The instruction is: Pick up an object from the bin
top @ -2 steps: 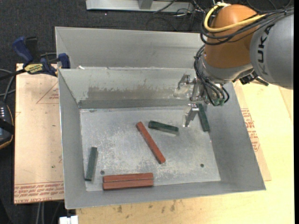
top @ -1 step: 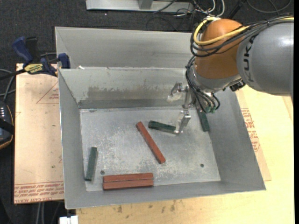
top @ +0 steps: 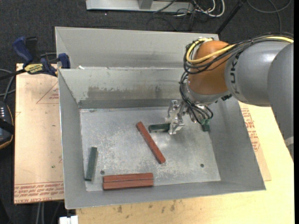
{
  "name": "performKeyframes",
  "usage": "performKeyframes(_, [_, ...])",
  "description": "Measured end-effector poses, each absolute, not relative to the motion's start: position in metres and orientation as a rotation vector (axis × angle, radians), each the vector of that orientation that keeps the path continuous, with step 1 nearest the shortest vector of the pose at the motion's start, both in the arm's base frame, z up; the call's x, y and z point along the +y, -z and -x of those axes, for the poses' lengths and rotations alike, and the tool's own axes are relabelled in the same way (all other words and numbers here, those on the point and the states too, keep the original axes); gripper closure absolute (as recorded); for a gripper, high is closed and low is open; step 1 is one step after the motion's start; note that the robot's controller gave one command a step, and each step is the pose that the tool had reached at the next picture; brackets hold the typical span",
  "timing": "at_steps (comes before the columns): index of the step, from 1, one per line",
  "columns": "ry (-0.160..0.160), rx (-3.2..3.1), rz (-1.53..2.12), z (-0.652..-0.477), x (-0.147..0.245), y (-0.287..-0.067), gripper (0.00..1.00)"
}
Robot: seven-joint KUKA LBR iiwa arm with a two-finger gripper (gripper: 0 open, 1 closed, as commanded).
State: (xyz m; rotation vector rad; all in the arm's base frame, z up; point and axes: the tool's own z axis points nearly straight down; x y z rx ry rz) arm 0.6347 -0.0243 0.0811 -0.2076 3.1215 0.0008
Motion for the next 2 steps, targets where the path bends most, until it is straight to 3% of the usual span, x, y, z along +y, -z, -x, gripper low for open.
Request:
performKeyframes(1, [-0.001,3.122,0.208,-0.635,-0.024,-0.081,1.0])
performKeyframes(2, [0.001,3.122,0.2,-0.638,-0.022,-0.272,1.0])
